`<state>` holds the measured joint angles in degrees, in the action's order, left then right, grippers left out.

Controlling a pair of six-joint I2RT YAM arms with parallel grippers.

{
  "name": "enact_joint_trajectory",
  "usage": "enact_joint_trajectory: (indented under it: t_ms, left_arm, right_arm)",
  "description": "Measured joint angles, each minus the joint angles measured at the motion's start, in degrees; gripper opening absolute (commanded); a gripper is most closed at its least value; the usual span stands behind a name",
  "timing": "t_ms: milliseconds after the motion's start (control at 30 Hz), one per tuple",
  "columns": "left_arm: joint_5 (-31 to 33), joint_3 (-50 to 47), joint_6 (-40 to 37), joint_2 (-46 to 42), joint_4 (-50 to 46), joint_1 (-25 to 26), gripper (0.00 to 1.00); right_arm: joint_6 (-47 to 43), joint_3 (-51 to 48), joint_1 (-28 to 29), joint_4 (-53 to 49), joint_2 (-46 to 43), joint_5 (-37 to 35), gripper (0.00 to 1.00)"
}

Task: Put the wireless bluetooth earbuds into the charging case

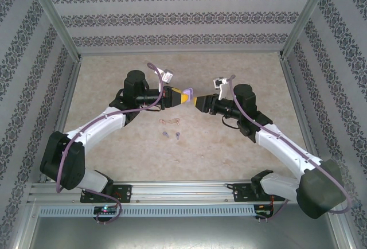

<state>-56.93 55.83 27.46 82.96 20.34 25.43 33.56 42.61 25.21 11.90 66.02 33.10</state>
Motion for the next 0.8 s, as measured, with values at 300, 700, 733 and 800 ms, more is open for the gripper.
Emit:
enact_joint_trajectory:
  t_ms: [300,700,733,800]
  left_arm:
    - [0.0,0.0,1.5,0.2,2.3,0.0,0.00]
    - [0.0,-0.5,2.2,0.7,3.3,0.0,0.00]
    - [0.1,-0.5,2.3,0.7,3.3,0.0,0.00]
    - [0.3,-0.6,2.4,0.7,3.3,0.0,0.00]
  right_arm:
    - [1.3,0.7,0.0,2.4,2.0,0.5,0.45]
    - [2.7,1.8,0.0,4.7,4.6,0.5,0.34]
    - [2.8,1.9,0.0,4.8,4.8,0.7,0.32]
    - [3.3,1.9,0.0,5.4,5.2,1.0,0.29]
